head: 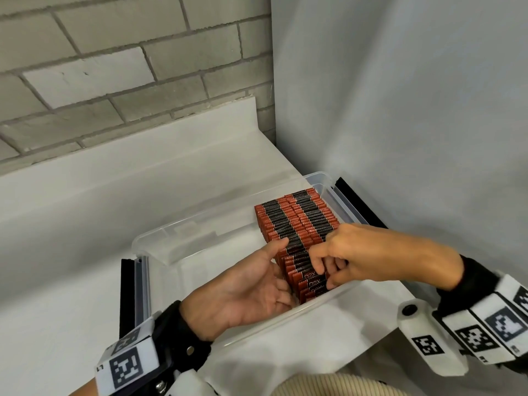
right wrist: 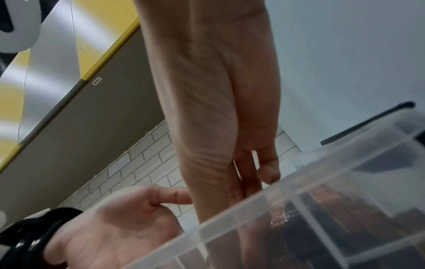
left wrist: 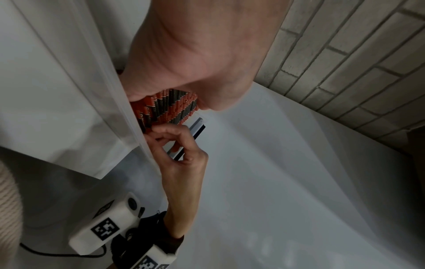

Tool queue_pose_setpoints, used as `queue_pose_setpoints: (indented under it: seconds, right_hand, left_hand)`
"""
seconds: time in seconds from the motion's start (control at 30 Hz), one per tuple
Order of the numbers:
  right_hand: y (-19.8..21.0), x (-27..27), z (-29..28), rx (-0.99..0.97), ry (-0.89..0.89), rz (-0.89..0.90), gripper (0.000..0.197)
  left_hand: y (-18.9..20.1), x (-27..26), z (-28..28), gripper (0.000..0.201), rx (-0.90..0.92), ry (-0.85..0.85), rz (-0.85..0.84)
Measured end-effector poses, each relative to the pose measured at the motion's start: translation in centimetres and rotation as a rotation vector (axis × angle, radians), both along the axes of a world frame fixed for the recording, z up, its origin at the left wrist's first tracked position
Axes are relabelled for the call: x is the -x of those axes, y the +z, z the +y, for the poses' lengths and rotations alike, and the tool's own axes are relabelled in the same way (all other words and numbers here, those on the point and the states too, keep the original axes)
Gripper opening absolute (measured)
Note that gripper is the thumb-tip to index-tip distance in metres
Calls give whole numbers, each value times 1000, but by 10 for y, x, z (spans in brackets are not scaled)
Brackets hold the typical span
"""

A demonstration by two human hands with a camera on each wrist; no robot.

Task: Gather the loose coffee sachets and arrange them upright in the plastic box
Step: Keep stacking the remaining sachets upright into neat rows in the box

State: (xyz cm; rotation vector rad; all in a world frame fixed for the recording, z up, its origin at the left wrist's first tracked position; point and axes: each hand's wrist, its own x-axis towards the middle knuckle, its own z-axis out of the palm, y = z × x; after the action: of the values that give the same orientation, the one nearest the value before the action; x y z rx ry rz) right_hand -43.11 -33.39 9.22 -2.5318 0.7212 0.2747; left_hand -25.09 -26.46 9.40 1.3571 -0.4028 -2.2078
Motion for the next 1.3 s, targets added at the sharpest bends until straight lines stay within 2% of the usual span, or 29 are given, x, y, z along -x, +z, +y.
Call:
queue_pose_setpoints:
  seconds: [0.13, 0.27, 0.43, 0.53, 0.73, 0.9, 0.97, 1.07, 1.23, 1.3]
  right_hand:
    - [-3, -3, 0, 93, 100, 5, 2]
    - [-5, -3, 0, 153, 146, 0, 3]
    - [-2, -2, -2, 105, 142, -56, 9]
    - [-1, 0, -2, 64, 151, -102, 3]
    - [-12, -4, -5, -6, 134, -77, 3]
    - [-8, 5, -11, -73, 39, -116, 4]
    - [-7, 8, -13, -54, -23, -141, 4]
    - [-12, 4, -9, -36, -19, -98, 9]
    - [-17, 2, -7, -47, -25, -74, 8]
    - [-18, 1, -6, -26, -4, -73, 7]
  left_hand:
    - [3, 1, 0, 67, -18, 26, 30]
    - [2, 1, 0, 71, -15, 5, 21]
    - [5, 2, -1, 60, -11, 5, 4]
    - [7, 3, -1, 58, -10, 13, 6]
    - [1, 4, -3, 59, -20, 29, 6]
    - [-9, 0, -3, 75, 8, -24, -41]
    - [-15, -3, -4, 70, 21, -25, -57]
    - [-18, -2, -5, 58, 1, -26, -44]
    - [-28, -3, -6, 72, 36, -19, -93]
    - [-30, -4, -8, 63, 30, -22, -111]
